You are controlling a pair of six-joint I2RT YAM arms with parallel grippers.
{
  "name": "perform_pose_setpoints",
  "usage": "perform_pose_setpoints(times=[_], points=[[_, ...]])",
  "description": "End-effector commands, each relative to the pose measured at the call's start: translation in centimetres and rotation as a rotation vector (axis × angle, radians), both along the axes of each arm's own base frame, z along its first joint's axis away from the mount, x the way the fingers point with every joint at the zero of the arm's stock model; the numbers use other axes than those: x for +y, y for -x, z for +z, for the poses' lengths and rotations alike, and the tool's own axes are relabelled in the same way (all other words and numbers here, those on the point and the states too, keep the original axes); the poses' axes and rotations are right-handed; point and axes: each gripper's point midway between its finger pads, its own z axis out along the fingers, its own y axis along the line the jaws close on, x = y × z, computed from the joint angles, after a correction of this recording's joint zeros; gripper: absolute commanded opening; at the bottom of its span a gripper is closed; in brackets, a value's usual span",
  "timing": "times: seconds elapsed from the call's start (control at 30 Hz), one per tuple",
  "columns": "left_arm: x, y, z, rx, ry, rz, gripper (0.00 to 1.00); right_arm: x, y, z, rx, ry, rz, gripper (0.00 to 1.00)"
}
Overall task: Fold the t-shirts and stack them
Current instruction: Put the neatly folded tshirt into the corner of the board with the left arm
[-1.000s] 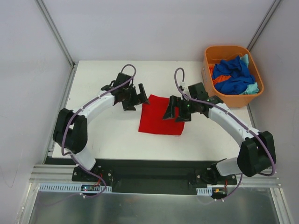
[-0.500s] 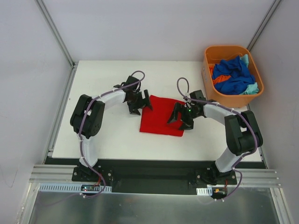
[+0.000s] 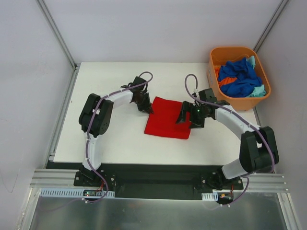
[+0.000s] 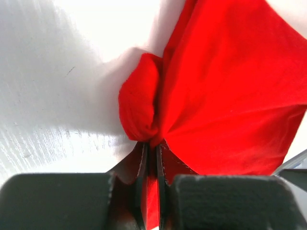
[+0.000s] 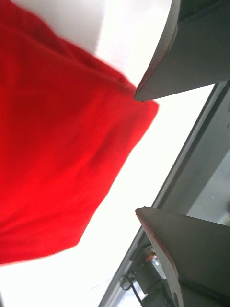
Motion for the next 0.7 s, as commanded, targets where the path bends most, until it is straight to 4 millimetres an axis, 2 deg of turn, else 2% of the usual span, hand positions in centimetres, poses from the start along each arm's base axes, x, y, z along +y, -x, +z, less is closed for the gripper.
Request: perform_pose_setpoints(times=[0.0,0.07,0.1,0.17,0.2,0.27,0.3,0.33,0.37,0.4,0.43,0.47,0.5,0.53,0.57,0.6,0.63,0.67], points=[[3.9,-3.1,0.9,-0.06,-0.031,0.063,0.0,-2.9,-0.5,5.2,-0.175,0.097,-0.027,0.97],[6.3,-3.9,1.5,-0.08,-0.042,0.1,0.0,-4.5,-0.3,6.7,-0.227,0.16,-0.058,0.97],[8.5,-4.7,1.8,-0.09,-0.055,0.141,0.0,-5.2,-0.3,7.2,-0.248,0.186,-0.064,0.97],[11.4,-5.5,2.6,-0.133,-0.109,0.17,0.0,-6.9,-0.2,8.2,-0.282,0.257,-0.101,0.97],[13.8,-6.3,2.9,-0.144,-0.132,0.211,0.0,-7.6,-0.2,8.7,-0.298,0.281,-0.11,0.97],[16.3,-7.2,3.5,-0.17,-0.164,0.237,0.0,-8.8,-0.1,9.5,-0.325,0.329,-0.139,0.97],[17.6,-7.6,3.7,-0.17,-0.165,0.254,0.0,-9.2,-0.2,9.8,-0.335,0.341,-0.147,0.97],[20.0,-8.1,3.3,-0.165,-0.177,0.275,0.0,-9.5,-0.1,9.9,-0.34,0.352,-0.149,0.97],[21.4,-9.3,4.1,-0.188,-0.191,0.293,0.0,-9.8,-0.1,10.2,-0.349,0.357,-0.154,0.97],[22.9,-9.5,3.3,-0.163,-0.218,0.298,0.0,-10.5,-0.2,10.3,-0.356,0.387,-0.173,0.97],[25.3,-10.1,3.4,-0.181,-0.26,0.298,0.0,-10.7,-0.2,10.5,-0.365,0.395,-0.176,0.97],[26.3,-11.7,4.7,-0.232,-0.273,0.289,0.0,-11.2,-0.4,10.7,-0.372,0.41,-0.192,0.97],[27.0,-12.0,3.8,-0.214,-0.29,0.267,0.0,-11.4,-0.5,10.7,-0.373,0.42,-0.196,0.97],[29.0,-13.8,5.2,-0.273,-0.32,0.258,0.0,-11.7,-0.7,10.7,-0.379,0.431,-0.216,0.97],[29.9,-14.5,5.4,-0.283,-0.338,0.254,0.0,-11.8,-0.8,10.5,-0.373,0.433,-0.222,0.97],[31.1,-14.6,4.0,-0.241,-0.36,0.253,0.0,-11.8,-0.8,10.3,-0.366,0.437,-0.228,0.97],[33.2,-16.3,5.6,-0.29,-0.389,0.278,0.0,-11.8,-1.0,10.3,-0.37,0.43,-0.247,0.97],[34.6,-16.7,5.6,-0.287,-0.412,0.295,0.0,-11.8,-1.0,10.2,-0.37,0.428,-0.255,0.97]])
